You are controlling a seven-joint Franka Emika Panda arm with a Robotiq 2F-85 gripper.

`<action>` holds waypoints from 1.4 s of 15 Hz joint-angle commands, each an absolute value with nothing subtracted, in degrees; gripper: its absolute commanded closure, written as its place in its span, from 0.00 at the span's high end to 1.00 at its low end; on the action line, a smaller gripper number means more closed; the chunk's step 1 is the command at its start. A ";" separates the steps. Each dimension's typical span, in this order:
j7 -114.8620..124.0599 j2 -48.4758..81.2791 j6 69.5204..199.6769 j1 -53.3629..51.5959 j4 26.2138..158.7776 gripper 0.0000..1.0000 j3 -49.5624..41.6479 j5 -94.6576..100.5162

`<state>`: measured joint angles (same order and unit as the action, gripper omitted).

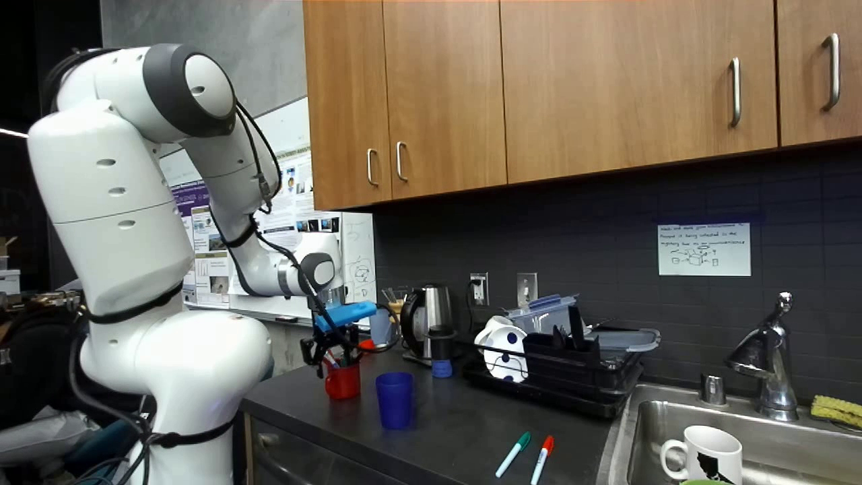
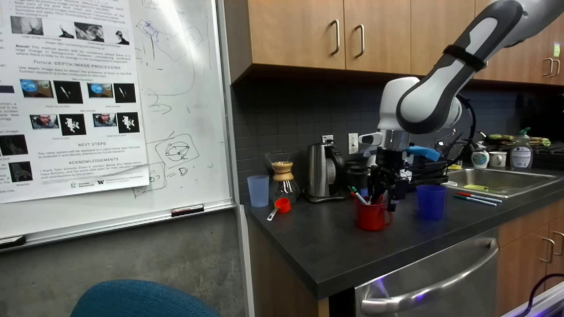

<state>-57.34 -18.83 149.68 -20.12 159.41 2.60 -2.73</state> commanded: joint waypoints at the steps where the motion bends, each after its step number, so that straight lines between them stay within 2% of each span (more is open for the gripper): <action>1: -56.31 -18.62 150.64 -19.52 159.32 0.44 3.14 -2.17; 4: -56.10 -18.46 150.74 -19.47 159.13 0.22 3.06 -2.15; 7: -55.83 -19.04 151.25 -19.34 159.52 0.04 3.19 -1.93; 8: -55.75 -18.67 151.08 -19.31 158.94 0.01 3.23 -1.88; 11: -55.71 -18.75 151.14 -19.37 158.80 0.05 3.32 -1.81; 21: -52.84 -21.45 150.83 -18.55 159.21 0.05 4.74 1.21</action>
<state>-55.43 -19.14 150.62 -19.84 158.78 3.16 -1.23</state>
